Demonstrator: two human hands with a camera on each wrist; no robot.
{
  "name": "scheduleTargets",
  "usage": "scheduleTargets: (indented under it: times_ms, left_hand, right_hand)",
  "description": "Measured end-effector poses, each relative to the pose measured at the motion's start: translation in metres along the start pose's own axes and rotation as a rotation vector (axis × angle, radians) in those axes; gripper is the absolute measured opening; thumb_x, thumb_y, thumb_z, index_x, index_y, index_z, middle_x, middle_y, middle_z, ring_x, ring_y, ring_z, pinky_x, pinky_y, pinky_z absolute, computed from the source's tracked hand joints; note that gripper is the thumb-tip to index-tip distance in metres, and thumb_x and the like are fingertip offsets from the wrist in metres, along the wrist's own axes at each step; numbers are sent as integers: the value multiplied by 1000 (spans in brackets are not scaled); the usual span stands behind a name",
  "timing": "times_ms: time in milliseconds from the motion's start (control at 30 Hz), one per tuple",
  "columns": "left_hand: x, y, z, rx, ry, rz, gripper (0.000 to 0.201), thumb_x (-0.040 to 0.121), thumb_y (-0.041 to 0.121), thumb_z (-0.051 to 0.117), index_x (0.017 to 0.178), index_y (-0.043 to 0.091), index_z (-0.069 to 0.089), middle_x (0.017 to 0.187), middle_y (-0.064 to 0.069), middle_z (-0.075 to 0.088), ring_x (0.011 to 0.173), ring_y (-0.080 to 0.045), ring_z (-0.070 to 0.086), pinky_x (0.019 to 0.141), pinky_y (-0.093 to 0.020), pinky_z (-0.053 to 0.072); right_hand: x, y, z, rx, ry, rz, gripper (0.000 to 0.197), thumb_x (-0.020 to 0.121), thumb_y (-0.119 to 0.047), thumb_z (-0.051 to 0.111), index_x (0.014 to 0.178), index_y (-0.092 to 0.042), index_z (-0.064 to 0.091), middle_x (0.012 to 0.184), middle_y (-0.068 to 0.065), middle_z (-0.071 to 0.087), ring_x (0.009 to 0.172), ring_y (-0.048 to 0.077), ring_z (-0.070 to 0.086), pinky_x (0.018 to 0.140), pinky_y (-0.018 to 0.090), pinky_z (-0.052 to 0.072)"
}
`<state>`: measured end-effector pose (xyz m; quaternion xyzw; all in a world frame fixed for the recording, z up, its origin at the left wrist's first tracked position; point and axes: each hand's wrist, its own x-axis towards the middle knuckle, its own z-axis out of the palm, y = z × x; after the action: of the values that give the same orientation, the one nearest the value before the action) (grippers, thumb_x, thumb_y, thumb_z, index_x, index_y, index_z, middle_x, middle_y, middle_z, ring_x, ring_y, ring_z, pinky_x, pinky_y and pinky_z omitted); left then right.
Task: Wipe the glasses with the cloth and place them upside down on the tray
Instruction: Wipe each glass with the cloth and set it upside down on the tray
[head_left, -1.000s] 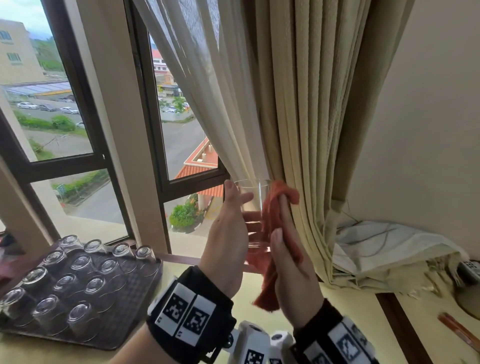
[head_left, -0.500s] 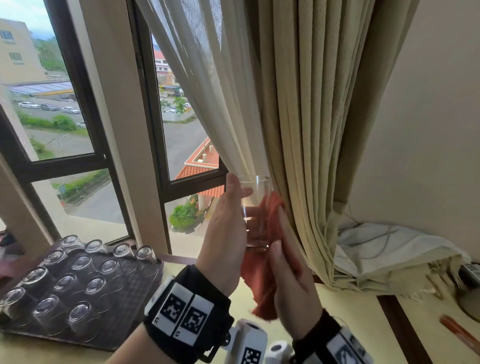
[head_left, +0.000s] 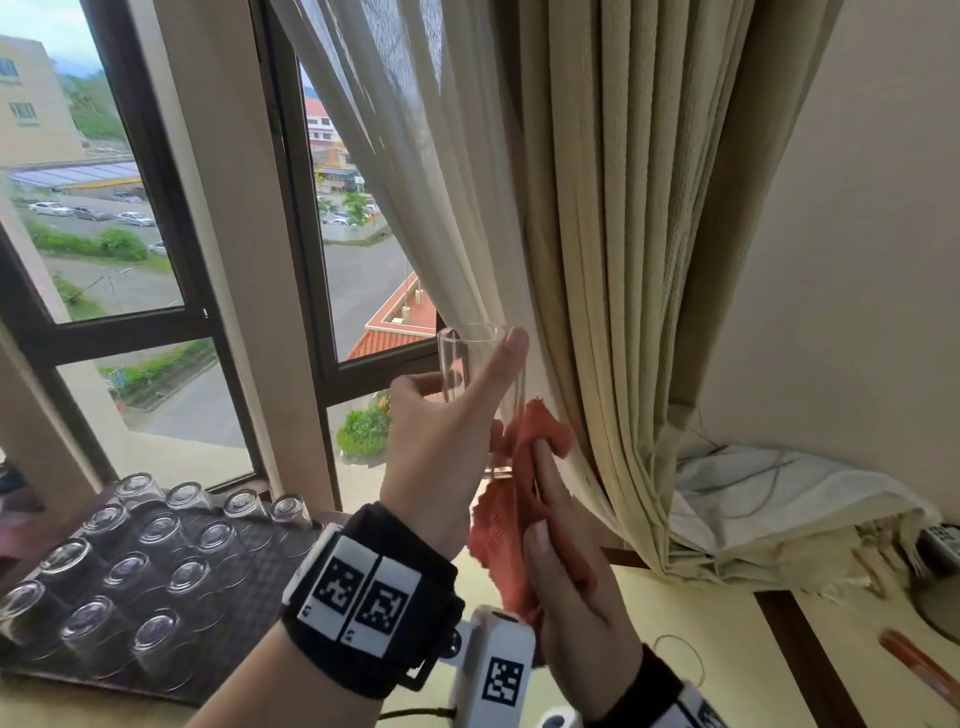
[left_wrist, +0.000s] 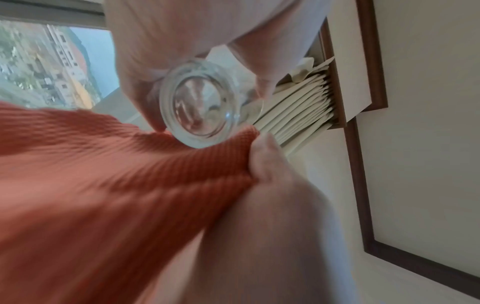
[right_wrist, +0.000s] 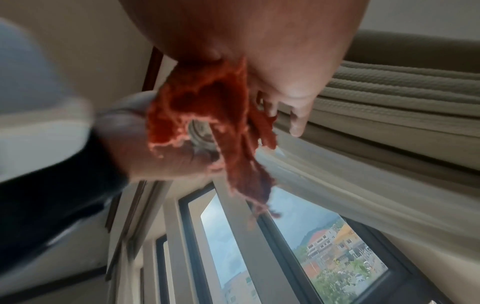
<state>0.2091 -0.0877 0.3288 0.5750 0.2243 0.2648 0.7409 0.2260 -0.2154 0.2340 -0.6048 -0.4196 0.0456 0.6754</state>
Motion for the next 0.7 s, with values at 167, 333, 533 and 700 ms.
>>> scheduleTargets:
  times_ms: [167, 333, 533, 700]
  left_hand:
    - [-9, -16, 8, -22, -138, -25, 80, 83, 82, 64, 127, 15, 67, 101, -4, 81, 88, -18, 79, 79, -36, 63]
    - [-14, -25, 16, -123, -109, -123, 77, 98, 82, 38, 111, 19, 79, 112, -10, 81, 112, -32, 76, 106, -58, 55]
    - [6, -20, -2, -138, -66, -62, 70, 104, 73, 38, 108, 16, 78, 98, -14, 82, 95, -29, 80, 95, -46, 60]
    - [-1, -25, 2, -25, -176, -70, 80, 100, 77, 31, 110, 11, 74, 85, -4, 80, 78, -23, 77, 72, -43, 62]
  right_hand:
    - [39, -14, -16, 177, 130, 153, 52, 103, -44, 48, 154, -36, 46, 139, -13, 68, 130, 11, 64, 106, 41, 56]
    - [44, -26, -14, -27, 97, -38, 53, 110, -30, 40, 162, -31, 36, 163, -20, 41, 154, 6, 35, 123, 45, 35]
    - [1, 3, -9, -282, -64, -160, 57, 109, -26, 39, 164, -15, 28, 176, -7, 16, 163, 19, 12, 131, 40, 16]
    - [29, 0, -12, 75, 85, 86, 55, 110, -31, 39, 164, -31, 30, 152, -11, 58, 139, 16, 57, 106, 39, 55]
